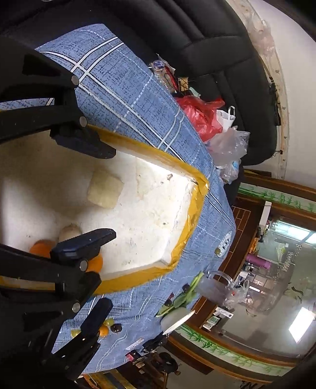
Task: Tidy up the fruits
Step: 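Lower the cake piece and orange into the tray and open both grippers, then move both grippers back to the fruit pile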
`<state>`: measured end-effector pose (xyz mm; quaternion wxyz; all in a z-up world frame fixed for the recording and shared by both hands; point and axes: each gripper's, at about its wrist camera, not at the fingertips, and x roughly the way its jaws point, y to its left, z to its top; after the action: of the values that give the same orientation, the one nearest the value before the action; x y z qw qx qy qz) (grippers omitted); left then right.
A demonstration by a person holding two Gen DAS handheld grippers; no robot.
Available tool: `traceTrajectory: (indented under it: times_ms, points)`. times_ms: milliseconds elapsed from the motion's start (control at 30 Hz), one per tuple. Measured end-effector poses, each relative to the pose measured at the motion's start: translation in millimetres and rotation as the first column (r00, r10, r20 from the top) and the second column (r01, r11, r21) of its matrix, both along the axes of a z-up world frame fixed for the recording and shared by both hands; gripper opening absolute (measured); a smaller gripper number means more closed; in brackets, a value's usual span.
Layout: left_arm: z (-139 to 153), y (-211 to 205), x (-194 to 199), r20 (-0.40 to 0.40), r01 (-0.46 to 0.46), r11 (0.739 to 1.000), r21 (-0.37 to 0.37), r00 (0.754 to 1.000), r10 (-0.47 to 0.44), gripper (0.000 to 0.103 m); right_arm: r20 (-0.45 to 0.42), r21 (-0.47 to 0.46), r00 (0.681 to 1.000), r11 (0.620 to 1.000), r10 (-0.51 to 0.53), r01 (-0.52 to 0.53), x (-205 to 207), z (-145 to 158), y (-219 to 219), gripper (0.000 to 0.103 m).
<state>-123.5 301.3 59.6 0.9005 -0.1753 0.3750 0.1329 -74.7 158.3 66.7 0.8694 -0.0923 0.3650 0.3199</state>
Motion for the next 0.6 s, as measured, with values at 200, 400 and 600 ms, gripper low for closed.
traceTrajectory:
  times_ms: [200, 400, 600]
  points:
    - [15.1, -26.2, -7.3, 0.019, 0.046, 0.998, 0.046, 0.999, -0.047, 0.06, 0.006, 0.063, 0.998, 0.996, -0.059, 0.059, -15.7, 11.4, -38.2, 0.059]
    - [33.0, -65.3, -16.1, 0.042, 0.1, 0.986, 0.132, 0.993, -0.106, 0.066, -0.017, 0.139, 0.988, 0.979, -0.15, 0.151, -27.4, 17.8, -88.4, 0.063]
    - [49.2, -107.4, -23.9, 0.063, 0.16, 0.963, 0.218, 0.982, -0.177, 0.071, -0.039, 0.204, 0.968, 0.947, -0.246, 0.249, -35.0, 21.9, -138.8, 0.07]
